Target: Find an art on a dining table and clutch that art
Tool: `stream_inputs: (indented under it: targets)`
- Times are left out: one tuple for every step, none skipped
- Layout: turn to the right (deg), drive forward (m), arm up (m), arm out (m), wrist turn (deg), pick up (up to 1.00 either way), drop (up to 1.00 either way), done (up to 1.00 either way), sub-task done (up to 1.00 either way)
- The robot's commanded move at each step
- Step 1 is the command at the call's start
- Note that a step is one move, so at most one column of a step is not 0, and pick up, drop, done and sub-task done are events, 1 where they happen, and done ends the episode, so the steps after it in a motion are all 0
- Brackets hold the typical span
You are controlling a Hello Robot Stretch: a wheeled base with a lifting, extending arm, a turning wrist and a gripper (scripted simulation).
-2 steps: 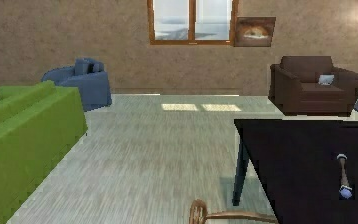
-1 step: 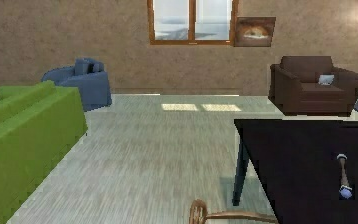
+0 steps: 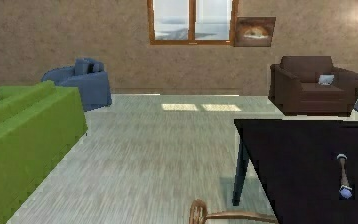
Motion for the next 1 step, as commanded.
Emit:
stream_inputs:
  targets:
    - [0.0,0.0,0.1,0.0,0.0,0.0,0.0,0.0,0.0]
